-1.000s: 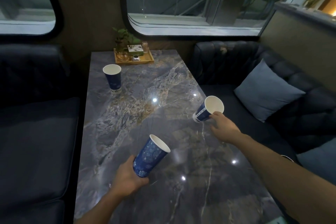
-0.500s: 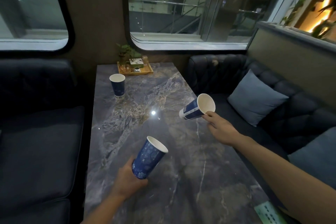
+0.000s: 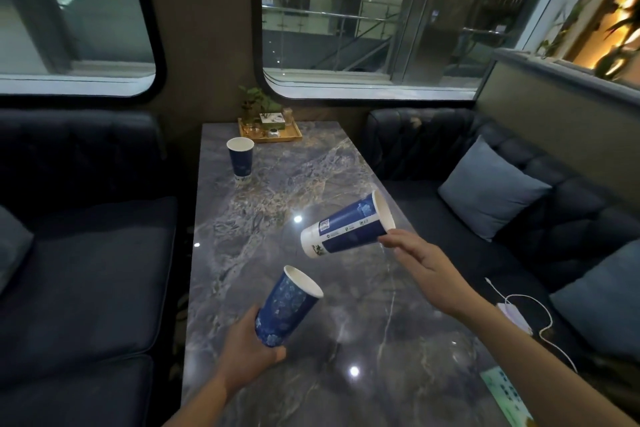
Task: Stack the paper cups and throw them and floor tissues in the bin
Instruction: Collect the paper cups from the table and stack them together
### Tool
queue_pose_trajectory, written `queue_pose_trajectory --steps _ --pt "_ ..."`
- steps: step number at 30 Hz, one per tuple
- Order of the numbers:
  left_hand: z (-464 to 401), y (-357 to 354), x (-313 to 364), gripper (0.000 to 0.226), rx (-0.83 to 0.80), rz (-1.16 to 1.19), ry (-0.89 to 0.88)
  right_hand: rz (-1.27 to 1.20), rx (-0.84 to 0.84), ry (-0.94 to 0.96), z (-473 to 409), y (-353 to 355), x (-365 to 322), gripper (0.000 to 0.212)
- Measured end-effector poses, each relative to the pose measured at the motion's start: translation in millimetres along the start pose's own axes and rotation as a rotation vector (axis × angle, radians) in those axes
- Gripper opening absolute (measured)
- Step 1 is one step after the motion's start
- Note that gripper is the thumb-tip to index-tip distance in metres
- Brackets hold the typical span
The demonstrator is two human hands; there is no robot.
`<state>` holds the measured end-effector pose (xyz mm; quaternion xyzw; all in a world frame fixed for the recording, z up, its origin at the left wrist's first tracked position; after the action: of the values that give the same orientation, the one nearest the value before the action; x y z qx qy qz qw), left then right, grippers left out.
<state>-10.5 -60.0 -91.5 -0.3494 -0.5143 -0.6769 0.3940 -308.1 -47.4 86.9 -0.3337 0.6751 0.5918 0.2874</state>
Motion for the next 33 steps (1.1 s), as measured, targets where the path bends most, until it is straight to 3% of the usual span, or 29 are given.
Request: queue_pose_trajectory --steps 8,17,27,33 --pt "12 7 -8 0.060 -0.007 0.027 0.012 -0.087 0.020 0.011 27 -14 -7 0.032" --pt "24 8 0 0.047 -0.013 0.040 -0.004 -0.094 0.029 -0.004 40 -31 -17 0.030" --pt "29 2 16 0.043 -0.041 0.041 -0.066 -0.128 -0.001 -0.053 46 -47 -20 0.011" --pt "31 -2 29 0.039 -0.075 0.090 -0.111 -0.123 -0.006 -0.051 47 -53 -16 0.018"
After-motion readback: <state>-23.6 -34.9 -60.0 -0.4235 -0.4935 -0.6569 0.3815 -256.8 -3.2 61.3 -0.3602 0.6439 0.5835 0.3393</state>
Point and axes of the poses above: each hand's wrist, its own z-axis away from the middle knuckle, its own y-axis out of the back of the hand, x = y × z, the point moved 3 cm from there along -z, towards the middle knuckle, and after that the axes turned 1 degree about x, right-handed, at the moved point
